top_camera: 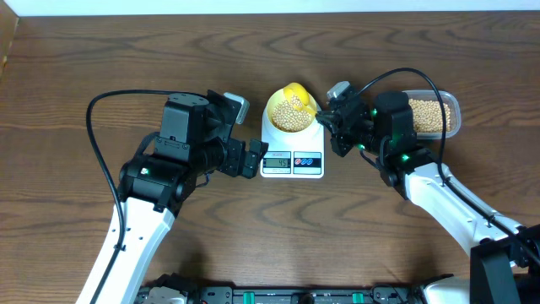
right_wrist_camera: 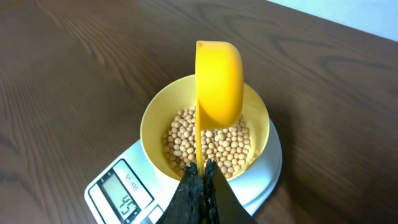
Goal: Scoop item into bowl and weigh 50g on scale
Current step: 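Keep tilting the scoop over the bowl to add soybeans gradually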
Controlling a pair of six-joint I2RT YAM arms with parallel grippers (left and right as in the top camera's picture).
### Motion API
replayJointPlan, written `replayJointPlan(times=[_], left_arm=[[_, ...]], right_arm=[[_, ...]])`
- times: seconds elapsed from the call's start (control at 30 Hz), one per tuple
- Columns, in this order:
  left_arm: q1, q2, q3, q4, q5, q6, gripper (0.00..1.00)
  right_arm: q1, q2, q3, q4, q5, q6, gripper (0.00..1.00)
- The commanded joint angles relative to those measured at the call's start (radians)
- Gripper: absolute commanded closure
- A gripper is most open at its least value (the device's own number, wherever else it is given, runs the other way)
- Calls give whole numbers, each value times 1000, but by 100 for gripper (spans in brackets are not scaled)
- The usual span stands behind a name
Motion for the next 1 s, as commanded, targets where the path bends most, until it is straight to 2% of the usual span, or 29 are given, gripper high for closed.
replayJointPlan(times=[0.0, 0.33, 0.6, 0.97], left_arm=[[-2, 3, -2, 1, 9, 10, 1], [-2, 3, -2, 1, 9, 10, 1], [-2, 3, -2, 1, 9, 10, 1], [-2, 3, -2, 1, 9, 10, 1]], right_arm=[[8, 5, 1, 0, -1, -45, 99], [8, 5, 1, 0, 2, -40, 99], [8, 5, 1, 1, 2, 169, 99], [8, 5, 1, 1, -5, 184, 99]])
